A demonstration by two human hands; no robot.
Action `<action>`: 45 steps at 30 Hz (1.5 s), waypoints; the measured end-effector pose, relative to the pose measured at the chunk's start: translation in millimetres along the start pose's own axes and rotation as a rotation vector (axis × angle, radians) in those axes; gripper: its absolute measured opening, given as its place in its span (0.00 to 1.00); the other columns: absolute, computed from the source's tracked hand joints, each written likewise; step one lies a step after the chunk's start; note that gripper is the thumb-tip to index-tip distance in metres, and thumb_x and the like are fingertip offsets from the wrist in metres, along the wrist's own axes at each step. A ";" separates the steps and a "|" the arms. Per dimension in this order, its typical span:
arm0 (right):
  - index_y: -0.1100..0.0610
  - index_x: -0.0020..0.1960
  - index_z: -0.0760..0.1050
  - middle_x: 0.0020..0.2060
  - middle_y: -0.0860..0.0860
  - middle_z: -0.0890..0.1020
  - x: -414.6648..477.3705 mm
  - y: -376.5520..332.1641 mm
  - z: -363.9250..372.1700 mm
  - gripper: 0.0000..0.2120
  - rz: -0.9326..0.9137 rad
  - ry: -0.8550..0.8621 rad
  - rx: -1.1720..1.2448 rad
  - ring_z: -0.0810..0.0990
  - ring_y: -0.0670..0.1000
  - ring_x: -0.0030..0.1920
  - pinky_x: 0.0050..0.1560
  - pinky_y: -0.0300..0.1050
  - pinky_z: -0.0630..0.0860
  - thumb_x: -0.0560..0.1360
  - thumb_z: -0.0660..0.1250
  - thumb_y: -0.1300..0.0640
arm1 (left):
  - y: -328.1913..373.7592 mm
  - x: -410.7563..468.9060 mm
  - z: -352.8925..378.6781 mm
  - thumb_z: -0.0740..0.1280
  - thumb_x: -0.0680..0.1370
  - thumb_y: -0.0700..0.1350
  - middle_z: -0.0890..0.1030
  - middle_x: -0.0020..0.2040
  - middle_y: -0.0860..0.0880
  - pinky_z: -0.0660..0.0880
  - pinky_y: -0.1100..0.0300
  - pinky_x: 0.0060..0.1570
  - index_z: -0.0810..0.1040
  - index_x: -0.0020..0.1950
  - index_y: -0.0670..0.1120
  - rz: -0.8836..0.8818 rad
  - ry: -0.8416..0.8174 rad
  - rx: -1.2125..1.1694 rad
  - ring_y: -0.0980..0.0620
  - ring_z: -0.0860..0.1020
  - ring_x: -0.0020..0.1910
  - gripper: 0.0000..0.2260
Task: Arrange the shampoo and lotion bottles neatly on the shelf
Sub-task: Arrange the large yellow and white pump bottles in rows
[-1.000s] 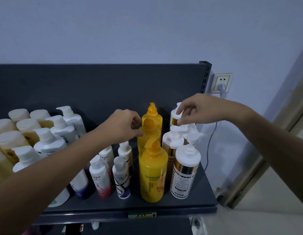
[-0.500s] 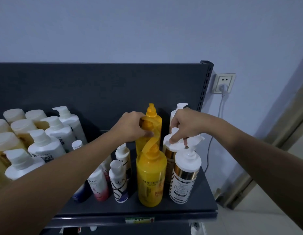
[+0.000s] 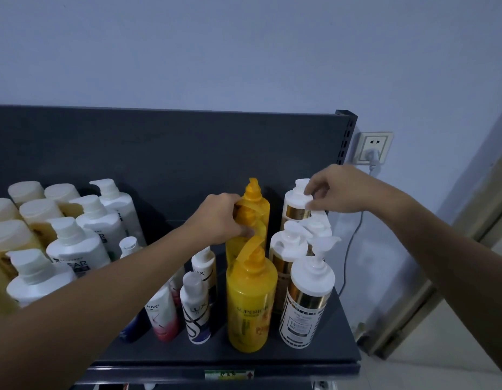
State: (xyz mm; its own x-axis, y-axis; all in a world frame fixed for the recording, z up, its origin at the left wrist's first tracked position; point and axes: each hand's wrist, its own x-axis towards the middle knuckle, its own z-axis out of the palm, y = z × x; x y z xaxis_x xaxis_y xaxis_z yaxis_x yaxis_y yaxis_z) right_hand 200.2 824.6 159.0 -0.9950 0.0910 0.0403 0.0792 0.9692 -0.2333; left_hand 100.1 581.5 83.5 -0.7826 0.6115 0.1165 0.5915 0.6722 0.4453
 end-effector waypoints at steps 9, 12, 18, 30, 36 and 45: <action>0.50 0.55 0.85 0.50 0.48 0.80 15.4 22.4 39.5 0.16 -0.013 -0.079 -0.135 0.80 0.52 0.50 0.45 0.43 0.76 0.68 0.79 0.51 | 1.0 -0.4 0.5 0.80 0.70 0.56 0.79 0.41 0.52 0.70 0.64 0.35 0.77 0.47 0.50 0.010 0.007 -0.019 0.54 0.78 0.40 0.16; 0.53 0.55 0.86 0.46 0.49 0.81 21.0 23.9 43.0 0.16 -0.022 -0.024 -0.146 0.80 0.52 0.46 0.41 0.40 0.72 0.69 0.78 0.52 | 0.3 -0.8 1.7 0.80 0.70 0.56 0.79 0.39 0.51 0.69 0.64 0.34 0.78 0.45 0.48 0.010 0.029 -0.022 0.54 0.78 0.38 0.16; 0.54 0.59 0.84 0.51 0.51 0.82 33.8 22.9 48.2 0.18 -0.005 0.043 -0.126 0.79 0.52 0.47 0.44 0.42 0.73 0.70 0.77 0.54 | -0.1 -1.7 3.4 0.79 0.70 0.56 0.80 0.39 0.49 0.71 0.62 0.33 0.77 0.43 0.48 0.008 0.044 -0.014 0.52 0.79 0.38 0.16; 0.50 0.56 0.84 0.51 0.48 0.84 36.2 2.1 23.5 0.16 -0.039 0.068 -0.061 0.80 0.49 0.48 0.48 0.45 0.79 0.74 0.73 0.41 | -2.3 -1.9 1.8 0.79 0.70 0.57 0.79 0.38 0.52 0.69 0.64 0.33 0.75 0.40 0.51 0.022 0.053 -0.014 0.53 0.78 0.38 0.16; 0.48 0.56 0.81 0.48 0.46 0.84 1.8 -44.8 15.1 0.21 -0.097 -0.380 -0.106 0.84 0.45 0.42 0.38 0.38 0.76 0.71 0.73 0.35 | 0.1 -0.1 -0.9 0.80 0.70 0.56 0.81 0.40 0.51 0.72 0.63 0.34 0.78 0.43 0.49 0.032 0.038 -0.037 0.53 0.80 0.39 0.15; 0.63 0.38 0.85 0.36 0.60 0.87 5.7 -29.6 41.3 0.13 0.039 -0.204 -0.103 0.78 0.52 0.31 0.33 0.45 0.72 0.65 0.76 0.51 | 4.4 1.1 3.5 0.80 0.70 0.57 0.82 0.41 0.49 0.76 0.60 0.37 0.79 0.44 0.48 0.048 0.047 -0.028 0.52 0.81 0.41 0.16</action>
State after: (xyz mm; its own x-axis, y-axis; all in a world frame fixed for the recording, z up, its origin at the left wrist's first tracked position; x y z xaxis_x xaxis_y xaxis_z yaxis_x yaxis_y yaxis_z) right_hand 189.7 787.0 126.0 -0.9818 0.0910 -0.1666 0.1134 0.9850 -0.1304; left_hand 102.5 586.6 82.4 -0.7621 0.6221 0.1794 0.6233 0.6300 0.4632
